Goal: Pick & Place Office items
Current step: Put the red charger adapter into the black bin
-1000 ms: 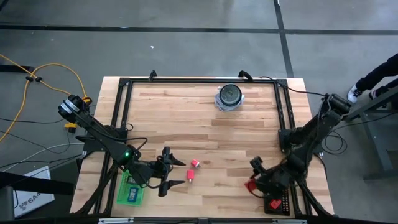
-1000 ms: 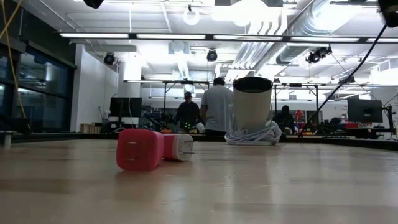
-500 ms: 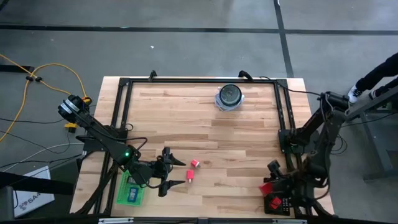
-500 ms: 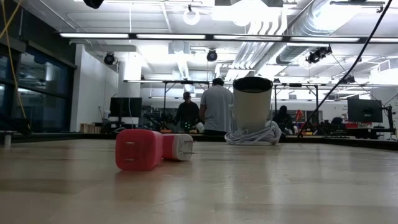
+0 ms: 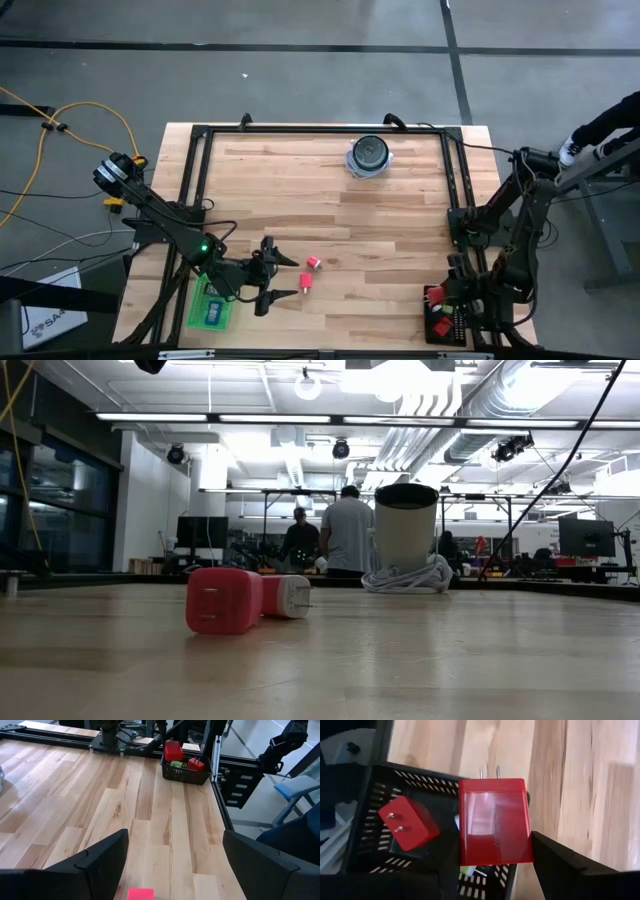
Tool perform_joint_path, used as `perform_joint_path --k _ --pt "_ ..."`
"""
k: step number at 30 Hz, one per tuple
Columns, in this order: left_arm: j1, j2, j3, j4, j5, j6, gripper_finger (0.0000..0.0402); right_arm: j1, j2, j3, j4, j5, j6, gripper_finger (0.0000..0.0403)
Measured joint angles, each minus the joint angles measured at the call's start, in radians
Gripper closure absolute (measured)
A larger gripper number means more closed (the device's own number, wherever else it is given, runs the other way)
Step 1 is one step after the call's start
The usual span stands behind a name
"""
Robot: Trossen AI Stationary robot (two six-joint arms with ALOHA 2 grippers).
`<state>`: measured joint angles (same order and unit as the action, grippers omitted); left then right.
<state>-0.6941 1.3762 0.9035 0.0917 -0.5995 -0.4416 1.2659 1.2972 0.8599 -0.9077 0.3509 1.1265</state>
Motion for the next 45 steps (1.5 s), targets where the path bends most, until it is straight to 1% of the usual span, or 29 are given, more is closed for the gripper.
perform_joint_path --k 3,7,14,25,36,45 --pt "0.000 0.000 0.000 0.000 0.000 0.000 0.0085 -0.004 0.007 -0.019 0.003 -0.039 0.038 0.0207" --pt "0.000 0.000 0.000 0.000 0.000 0.000 0.0085 0.010 0.019 -0.023 0.012 -0.045 0.085 0.0207" --pt "0.000 0.000 0.000 0.002 0.000 0.000 0.0085 0.010 0.019 -0.023 0.029 -0.046 0.105 0.0207" --pt "0.000 0.000 0.000 0.003 0.000 0.000 0.0085 0.010 0.020 -0.023 0.029 -0.092 0.183 0.0207" --pt "0.000 0.000 0.000 0.003 0.000 0.000 0.0085 0.010 0.020 -0.103 0.113 -0.093 0.257 0.0207" --pt "0.000 0.000 0.000 0.006 0.000 0.000 0.0085 0.010 0.040 -0.106 0.132 -0.086 0.263 0.0206"
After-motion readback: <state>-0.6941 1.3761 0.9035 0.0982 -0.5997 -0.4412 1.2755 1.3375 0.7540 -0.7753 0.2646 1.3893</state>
